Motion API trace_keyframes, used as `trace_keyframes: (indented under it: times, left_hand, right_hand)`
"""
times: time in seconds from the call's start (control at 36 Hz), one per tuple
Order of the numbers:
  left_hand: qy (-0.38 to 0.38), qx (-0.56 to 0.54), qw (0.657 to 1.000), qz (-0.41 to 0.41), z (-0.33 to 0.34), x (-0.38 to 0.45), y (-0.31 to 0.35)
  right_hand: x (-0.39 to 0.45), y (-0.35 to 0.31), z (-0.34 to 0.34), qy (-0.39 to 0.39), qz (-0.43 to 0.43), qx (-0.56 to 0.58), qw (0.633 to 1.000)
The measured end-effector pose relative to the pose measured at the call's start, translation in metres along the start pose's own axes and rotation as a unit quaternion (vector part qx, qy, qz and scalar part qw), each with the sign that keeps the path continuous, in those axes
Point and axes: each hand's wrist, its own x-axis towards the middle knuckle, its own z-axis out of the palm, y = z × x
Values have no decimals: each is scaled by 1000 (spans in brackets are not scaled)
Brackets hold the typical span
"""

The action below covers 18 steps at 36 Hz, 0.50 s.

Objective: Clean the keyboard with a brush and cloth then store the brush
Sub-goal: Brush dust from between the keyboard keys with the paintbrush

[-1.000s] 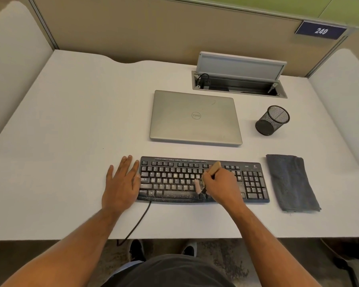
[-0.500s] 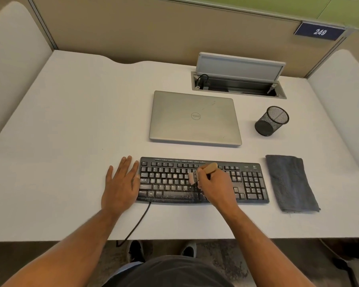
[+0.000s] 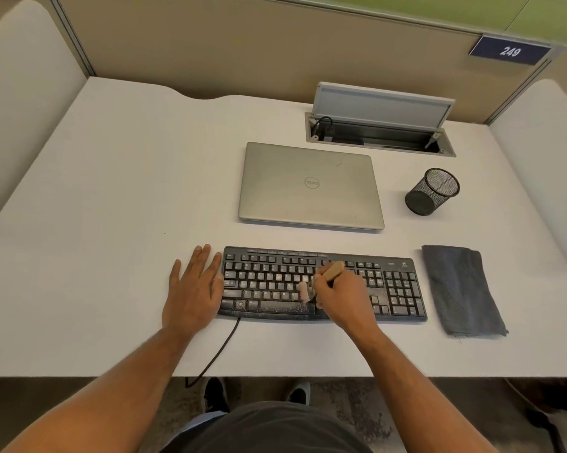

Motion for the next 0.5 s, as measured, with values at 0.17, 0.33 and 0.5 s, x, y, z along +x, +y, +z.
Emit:
trace_keyframes:
  times: [0.17,0.33,0.5]
  left_hand:
    - [-5,0,1000,-2,-1,0,0]
    - [-5,-2,1000,0,1,0,-1]
    - [-2,-3,1000,1,1,0,-1]
  right_hand:
    - [1,-1,-1,23,-15,28,999]
    - [5,-1,-2,-10,0,-13,1000]
    - [0,0,1,7,-23,-2,1000]
